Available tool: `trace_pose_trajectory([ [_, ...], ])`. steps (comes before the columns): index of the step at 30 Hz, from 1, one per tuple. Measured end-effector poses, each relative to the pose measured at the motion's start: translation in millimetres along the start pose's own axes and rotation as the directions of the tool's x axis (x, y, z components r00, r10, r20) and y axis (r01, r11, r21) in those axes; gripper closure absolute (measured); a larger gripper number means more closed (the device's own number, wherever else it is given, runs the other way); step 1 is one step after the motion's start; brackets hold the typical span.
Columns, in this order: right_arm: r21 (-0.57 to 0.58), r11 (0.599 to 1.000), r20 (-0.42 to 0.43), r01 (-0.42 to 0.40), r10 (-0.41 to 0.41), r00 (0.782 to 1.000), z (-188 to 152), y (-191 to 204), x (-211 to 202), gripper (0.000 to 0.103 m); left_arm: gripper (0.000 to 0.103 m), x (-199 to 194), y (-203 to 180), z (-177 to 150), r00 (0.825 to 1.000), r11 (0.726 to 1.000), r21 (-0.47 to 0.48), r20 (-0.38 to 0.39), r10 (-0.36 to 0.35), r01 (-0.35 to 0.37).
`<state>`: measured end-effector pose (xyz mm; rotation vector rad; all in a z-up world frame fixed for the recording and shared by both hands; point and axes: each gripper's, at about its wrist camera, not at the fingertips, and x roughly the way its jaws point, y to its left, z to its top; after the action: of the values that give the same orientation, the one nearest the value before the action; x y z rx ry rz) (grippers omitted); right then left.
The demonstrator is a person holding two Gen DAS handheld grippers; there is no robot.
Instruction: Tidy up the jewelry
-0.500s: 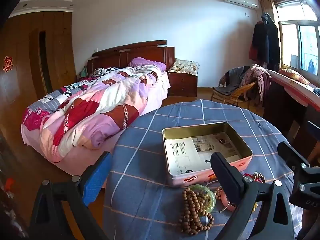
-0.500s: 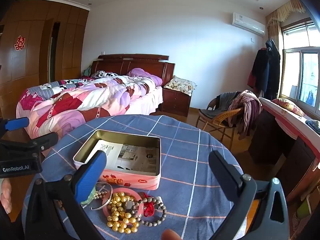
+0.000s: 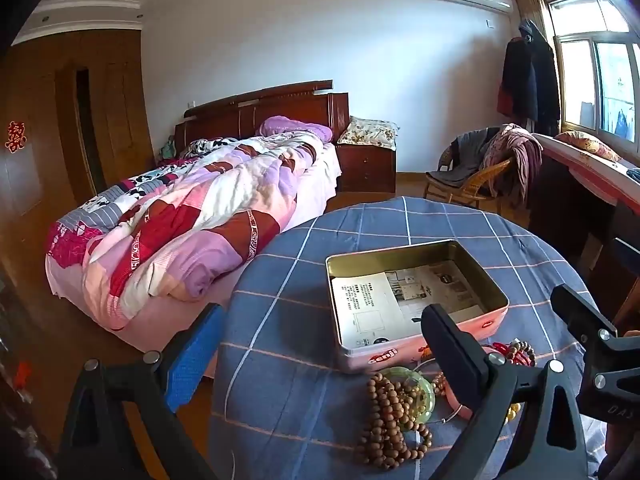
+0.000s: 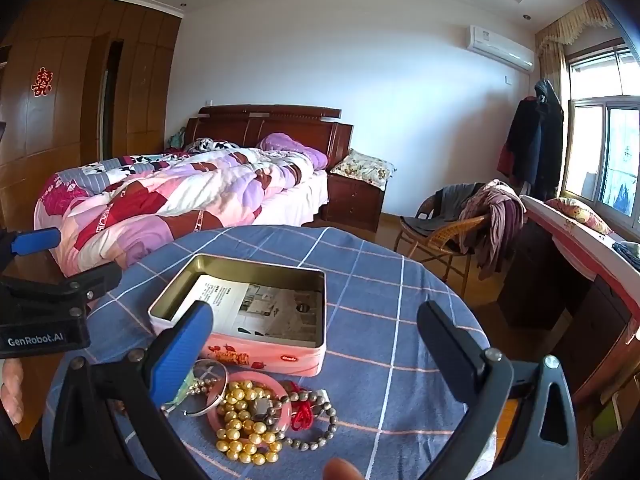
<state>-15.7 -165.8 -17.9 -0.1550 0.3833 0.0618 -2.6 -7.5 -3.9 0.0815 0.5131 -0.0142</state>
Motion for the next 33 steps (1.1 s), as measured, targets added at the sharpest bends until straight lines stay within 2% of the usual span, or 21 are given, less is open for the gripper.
trace_pose_trajectory([
  [33,-0.008,1.0,-0.011,-0.001,0.001,1.0,-2.0,0.6,3.6,0.0,0.005,1.8,3.7,-2.2,1.0,1.0,0.003,-0.011,0.004,-0.004],
])
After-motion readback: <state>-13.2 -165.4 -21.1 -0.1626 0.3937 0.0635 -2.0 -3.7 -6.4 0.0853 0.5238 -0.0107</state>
